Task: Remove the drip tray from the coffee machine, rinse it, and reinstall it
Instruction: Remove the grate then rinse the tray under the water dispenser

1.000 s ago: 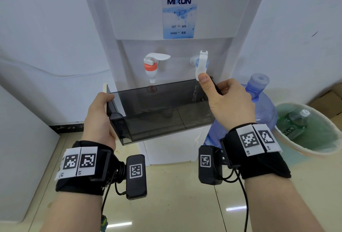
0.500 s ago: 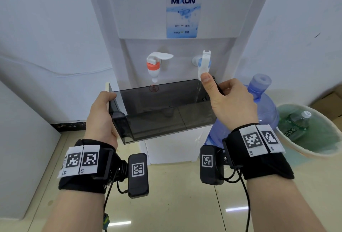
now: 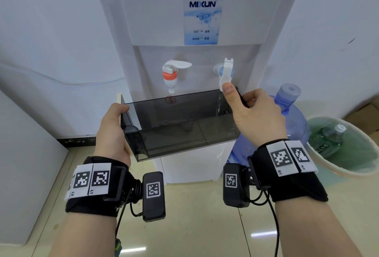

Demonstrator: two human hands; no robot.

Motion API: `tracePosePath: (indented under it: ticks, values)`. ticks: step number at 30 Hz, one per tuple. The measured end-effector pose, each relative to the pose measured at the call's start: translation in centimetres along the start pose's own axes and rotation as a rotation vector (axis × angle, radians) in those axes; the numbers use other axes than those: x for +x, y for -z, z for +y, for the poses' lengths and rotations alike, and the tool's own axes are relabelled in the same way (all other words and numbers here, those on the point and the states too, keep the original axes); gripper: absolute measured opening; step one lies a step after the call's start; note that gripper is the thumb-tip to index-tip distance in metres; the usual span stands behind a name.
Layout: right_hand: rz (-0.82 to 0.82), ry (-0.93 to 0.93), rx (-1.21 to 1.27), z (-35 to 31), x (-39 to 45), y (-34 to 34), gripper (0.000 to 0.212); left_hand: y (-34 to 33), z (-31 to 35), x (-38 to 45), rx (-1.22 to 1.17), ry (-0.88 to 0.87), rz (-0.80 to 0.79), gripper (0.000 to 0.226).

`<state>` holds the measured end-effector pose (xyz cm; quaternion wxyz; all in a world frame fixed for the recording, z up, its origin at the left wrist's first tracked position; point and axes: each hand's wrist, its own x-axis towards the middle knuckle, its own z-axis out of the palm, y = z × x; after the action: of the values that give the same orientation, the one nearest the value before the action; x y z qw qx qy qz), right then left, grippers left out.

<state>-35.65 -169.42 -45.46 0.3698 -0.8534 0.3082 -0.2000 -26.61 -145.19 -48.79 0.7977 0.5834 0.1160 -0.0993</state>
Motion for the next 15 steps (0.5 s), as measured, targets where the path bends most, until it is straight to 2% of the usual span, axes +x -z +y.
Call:
tracePosePath:
  ticks: [15]
  values:
    - [-0.031, -0.023, 0.016, 0.09, -0.12, 0.59, 0.071, 0.07, -0.48, -0.15, -0.019, 0.013, -0.008, 0.025]
